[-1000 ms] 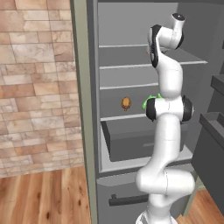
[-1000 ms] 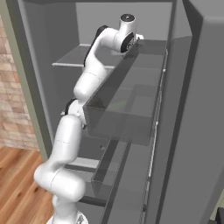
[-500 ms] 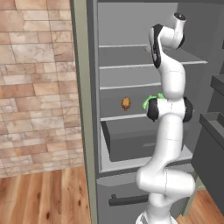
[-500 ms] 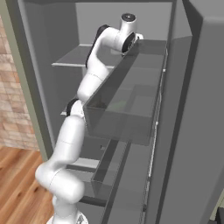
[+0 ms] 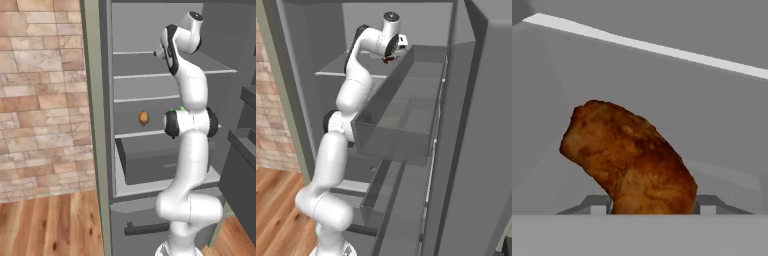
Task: Place one corn and one chicken drumstick in each tupperware on the nearby counter, to pack two identical lunches.
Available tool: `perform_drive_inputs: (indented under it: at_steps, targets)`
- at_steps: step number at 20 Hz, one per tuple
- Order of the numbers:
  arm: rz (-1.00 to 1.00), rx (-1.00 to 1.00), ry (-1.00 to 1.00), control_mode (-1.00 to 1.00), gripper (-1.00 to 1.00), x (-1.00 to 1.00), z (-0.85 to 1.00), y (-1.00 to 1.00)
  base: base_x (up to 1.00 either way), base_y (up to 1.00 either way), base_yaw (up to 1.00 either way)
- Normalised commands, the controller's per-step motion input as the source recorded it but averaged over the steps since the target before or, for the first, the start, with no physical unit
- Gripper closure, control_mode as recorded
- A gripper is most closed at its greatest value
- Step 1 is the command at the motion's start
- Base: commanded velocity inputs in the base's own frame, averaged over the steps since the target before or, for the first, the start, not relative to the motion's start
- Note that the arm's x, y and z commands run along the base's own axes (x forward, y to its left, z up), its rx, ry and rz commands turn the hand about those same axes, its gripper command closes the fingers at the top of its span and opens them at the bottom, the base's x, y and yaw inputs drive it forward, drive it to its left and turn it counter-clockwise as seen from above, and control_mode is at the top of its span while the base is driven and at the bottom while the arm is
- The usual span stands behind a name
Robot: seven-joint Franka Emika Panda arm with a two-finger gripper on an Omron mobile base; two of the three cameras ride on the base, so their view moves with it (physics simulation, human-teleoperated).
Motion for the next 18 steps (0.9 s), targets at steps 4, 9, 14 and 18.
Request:
perform_drive_inputs:
  at_steps: [4,9,14,18]
  targets:
    - [0.00,-0.05,-0.51,-1.00,1.00,-0.31,-0.81,0.58,0.00,0.00,0.00]
    - [0.00,-0.07,-0.66,-1.00,1.00,-0.22,-1.00,0.50,0.00,0.00,0.00]
    - [-0.02,-0.03,-0.48,-1.00,1.00,-0.48,-0.77,0.36,0.00,0.00,0.00]
    - [-0.07,0.00,-0.12,-1.00,1.00,-1.00,0.09,0.01,0.00,0.00,0.00]
